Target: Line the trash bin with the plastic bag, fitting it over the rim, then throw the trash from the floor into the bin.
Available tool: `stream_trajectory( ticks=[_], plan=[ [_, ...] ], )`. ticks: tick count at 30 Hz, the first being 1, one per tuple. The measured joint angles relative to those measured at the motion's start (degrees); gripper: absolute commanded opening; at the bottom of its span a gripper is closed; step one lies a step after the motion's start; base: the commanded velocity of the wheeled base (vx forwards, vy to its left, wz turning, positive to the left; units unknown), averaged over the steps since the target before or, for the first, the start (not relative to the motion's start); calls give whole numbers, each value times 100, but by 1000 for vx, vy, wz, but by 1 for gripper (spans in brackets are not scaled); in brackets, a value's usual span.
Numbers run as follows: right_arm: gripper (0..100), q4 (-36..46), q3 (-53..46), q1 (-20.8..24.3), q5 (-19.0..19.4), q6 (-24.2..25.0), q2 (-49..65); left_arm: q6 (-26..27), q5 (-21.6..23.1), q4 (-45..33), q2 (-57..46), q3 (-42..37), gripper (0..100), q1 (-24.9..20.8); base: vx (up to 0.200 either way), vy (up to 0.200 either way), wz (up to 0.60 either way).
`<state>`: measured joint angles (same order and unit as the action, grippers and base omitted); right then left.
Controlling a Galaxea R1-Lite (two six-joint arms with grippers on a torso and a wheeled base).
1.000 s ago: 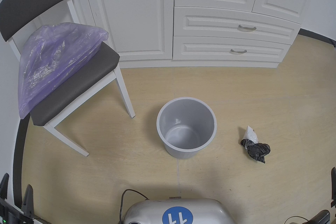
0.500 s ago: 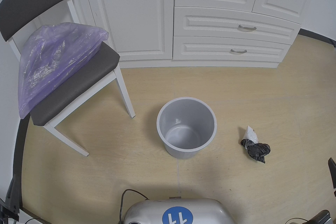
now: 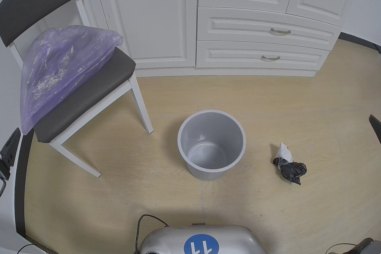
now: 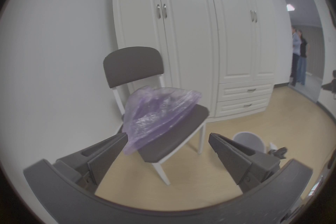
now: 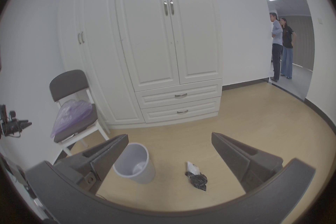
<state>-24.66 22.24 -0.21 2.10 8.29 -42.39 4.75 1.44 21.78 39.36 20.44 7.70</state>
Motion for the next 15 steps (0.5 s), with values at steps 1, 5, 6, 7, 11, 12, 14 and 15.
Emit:
stream_trajectory(
  ticks=[1, 5, 6, 7, 11, 12, 14, 15],
  plan=[
    [100, -126, 22, 30, -43, 77, -157, 74, -11, 51, 173, 56, 100, 102, 0, 0, 0],
    [100, -301, 177, 148, -158, 304, -706, 380, -40, 165, 845, 328, 100, 605, 0, 0, 0],
    [100, -301, 210, 166, -167, 323, -789, 422, -43, 176, 947, 372, 100, 712, 0, 0, 0],
    [100, -300, 243, 180, -178, 341, -874, 488, -40, 189, 1100, 441, 100, 891, 0, 0, 0],
    [100, -278, 315, 221, -199, 374, -1106, 714, 37, 208, 1551, 581, 100, 1588, 0, 0, 0],
    [100, -278, 325, 229, -200, 378, -1152, 775, 113, 213, 1651, 592, 100, 1774, 0, 0, 0],
    [100, -271, 336, 235, -207, 385, -1232, 881, 384, 219, 1815, 590, 100, 2104, 0, 0, 0],
    [100, -273, 345, 241, -210, 386, -1274, 941, 600, 227, 1893, 581, 100, 2270, 0, 0, 0]
  ],
)
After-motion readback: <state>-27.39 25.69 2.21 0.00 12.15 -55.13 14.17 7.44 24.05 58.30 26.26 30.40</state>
